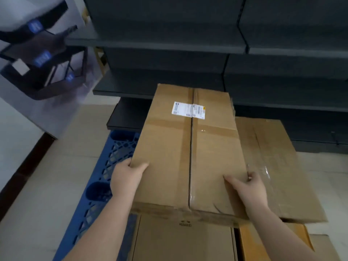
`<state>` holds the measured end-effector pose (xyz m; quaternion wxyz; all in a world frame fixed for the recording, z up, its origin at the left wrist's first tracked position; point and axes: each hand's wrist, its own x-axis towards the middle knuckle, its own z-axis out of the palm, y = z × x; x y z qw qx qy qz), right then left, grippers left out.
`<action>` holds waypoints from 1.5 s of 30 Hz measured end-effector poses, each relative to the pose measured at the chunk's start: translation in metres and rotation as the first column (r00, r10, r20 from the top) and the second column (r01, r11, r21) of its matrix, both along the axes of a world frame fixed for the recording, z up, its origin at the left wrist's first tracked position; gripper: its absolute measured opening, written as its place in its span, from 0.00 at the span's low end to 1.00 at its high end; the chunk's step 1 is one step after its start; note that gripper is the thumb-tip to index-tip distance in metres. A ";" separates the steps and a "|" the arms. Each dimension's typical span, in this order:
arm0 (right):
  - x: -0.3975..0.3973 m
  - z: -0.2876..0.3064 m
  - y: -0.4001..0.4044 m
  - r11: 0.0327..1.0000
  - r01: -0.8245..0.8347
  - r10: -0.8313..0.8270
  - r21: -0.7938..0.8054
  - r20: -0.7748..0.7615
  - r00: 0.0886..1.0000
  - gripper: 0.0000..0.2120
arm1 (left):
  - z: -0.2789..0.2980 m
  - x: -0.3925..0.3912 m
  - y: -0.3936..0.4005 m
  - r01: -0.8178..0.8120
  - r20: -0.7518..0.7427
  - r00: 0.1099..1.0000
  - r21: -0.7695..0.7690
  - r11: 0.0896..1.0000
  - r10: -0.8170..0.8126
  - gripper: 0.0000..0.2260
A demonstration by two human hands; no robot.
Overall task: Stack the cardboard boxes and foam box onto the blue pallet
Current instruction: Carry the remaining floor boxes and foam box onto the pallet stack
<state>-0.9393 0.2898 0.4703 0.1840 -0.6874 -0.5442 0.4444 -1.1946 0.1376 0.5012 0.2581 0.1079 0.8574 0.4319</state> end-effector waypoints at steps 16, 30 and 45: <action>-0.058 -0.182 0.083 0.991 -0.057 0.024 0.121 0.257 0.966 0.37 | -0.208 -0.042 0.089 0.148 -0.063 0.985 -0.163 0.976 -0.159 0.25; -0.047 -0.223 0.017 0.946 -0.309 0.307 -0.096 0.571 0.761 0.46 | -0.258 -0.004 0.033 0.310 -0.099 0.913 -0.460 0.832 -0.395 0.40; -0.014 -0.225 -0.174 0.356 -0.843 0.897 -0.402 0.400 0.188 0.52 | -0.246 0.086 -0.120 0.317 0.282 0.944 -0.642 0.698 -0.170 0.54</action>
